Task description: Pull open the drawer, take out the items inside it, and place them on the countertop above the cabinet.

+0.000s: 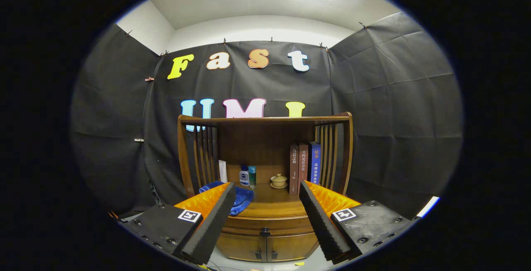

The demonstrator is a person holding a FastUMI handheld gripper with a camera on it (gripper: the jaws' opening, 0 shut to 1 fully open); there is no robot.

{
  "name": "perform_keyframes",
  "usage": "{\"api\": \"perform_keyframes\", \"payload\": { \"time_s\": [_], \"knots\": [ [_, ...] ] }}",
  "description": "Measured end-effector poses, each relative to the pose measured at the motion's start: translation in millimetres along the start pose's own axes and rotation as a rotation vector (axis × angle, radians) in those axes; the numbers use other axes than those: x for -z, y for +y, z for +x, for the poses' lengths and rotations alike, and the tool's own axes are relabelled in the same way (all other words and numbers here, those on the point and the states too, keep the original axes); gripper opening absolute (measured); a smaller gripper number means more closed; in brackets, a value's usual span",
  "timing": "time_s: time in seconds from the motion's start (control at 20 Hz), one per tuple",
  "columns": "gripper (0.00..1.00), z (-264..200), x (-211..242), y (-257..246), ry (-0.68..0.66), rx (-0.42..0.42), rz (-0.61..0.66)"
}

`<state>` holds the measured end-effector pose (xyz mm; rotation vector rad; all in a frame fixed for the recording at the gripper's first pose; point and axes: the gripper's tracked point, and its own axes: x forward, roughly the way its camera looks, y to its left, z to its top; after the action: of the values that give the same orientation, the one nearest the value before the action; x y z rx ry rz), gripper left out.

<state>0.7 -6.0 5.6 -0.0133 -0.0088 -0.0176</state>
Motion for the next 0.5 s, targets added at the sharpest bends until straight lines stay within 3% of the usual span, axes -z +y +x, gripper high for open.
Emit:
{"api": "perform_keyframes", "payload": {
  "time_s": [0.5],
  "knots": [
    [0.99, 3.2, 2.7, -5.3, 0.007, 0.014, 0.005]
  ]
}}
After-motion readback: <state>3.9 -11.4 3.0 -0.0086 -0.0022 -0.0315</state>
